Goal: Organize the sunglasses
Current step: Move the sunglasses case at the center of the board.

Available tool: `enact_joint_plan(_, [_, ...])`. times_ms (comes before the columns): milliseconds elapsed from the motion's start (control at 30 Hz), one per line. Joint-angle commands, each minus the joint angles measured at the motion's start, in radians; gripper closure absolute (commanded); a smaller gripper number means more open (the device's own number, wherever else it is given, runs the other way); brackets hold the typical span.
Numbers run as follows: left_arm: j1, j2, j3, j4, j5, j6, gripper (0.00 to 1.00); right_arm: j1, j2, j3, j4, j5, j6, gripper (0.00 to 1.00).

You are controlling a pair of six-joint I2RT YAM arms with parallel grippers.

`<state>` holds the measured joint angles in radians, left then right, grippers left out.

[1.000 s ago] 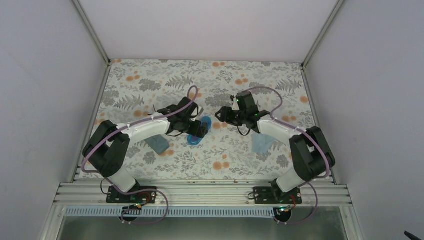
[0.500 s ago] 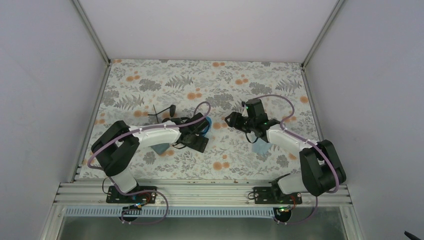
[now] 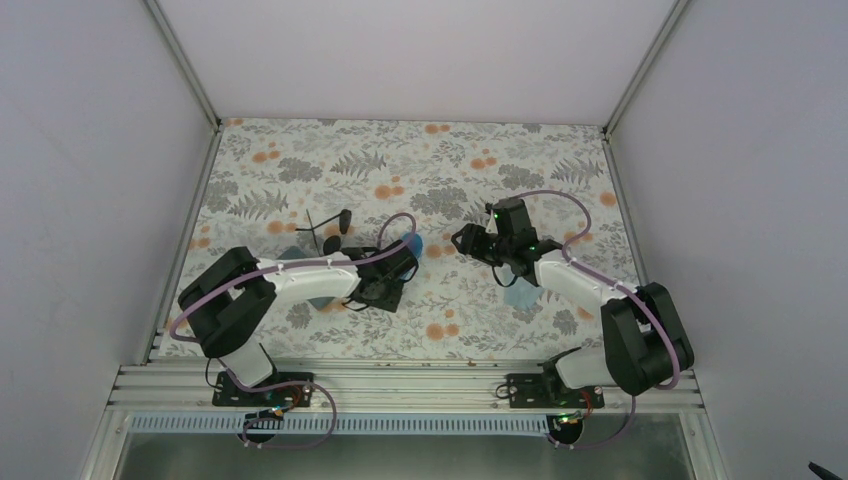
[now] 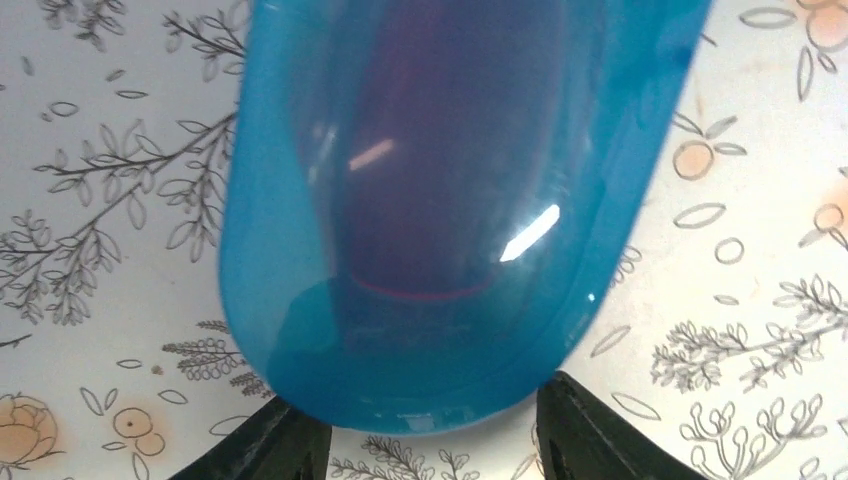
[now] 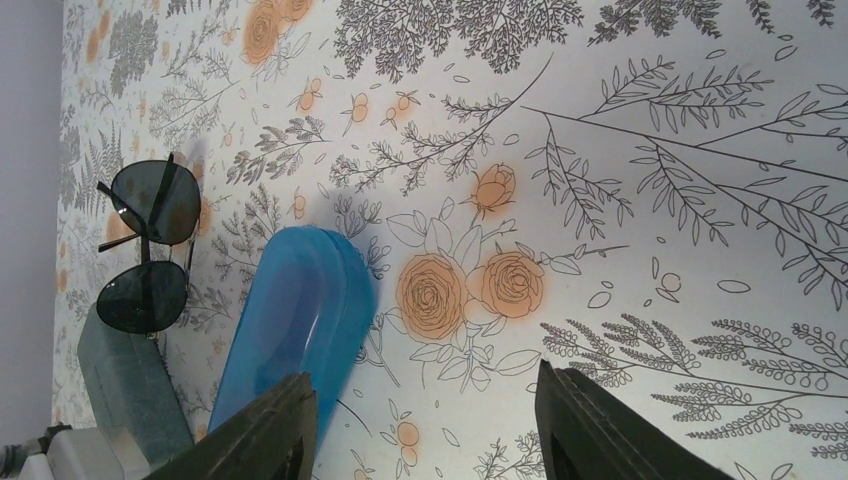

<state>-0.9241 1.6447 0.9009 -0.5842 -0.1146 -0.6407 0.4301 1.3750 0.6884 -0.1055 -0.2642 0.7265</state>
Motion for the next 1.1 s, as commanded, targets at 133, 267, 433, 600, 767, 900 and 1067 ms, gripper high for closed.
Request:
enact_joint_plan(133, [-0.001,0.024,0.019,0.048,-0.088,-0.033,0.51,-0.007,-0.02,-0.014,0.01,0.015,0.01,0.43])
enact_joint_plan(267, [0.0,0.067,0.066,0.05,-0.121,-0.008,0.52,-0.007,-0.024,-0.016,0.008,0.018,0.011,0.43])
enact_joint_plan(433, [0.003,0.119,0.125,0.047,-0.147,0.032,0.52,-0.007,-0.032,-0.024,0.006,0.027,0.014,0.44])
enact_joint_plan(600, [0.014,0.162,0.164,0.073,-0.132,0.068,0.52,-0.008,-0.044,-0.035,-0.016,0.07,0.035,0.45])
enact_joint_plan(767, [0.043,0.211,0.223,0.112,-0.099,0.097,0.53,-0.013,-0.097,-0.055,-0.046,0.159,0.074,0.46])
enact_joint_plan(900, [0.072,0.269,0.287,0.142,-0.057,0.124,0.53,-0.016,-0.15,-0.06,-0.076,0.219,0.079,0.45])
enact_joint_plan(1067, [0.112,0.357,0.413,0.163,0.013,0.167,0.53,-0.019,-0.192,-0.069,-0.105,0.254,0.085,0.45])
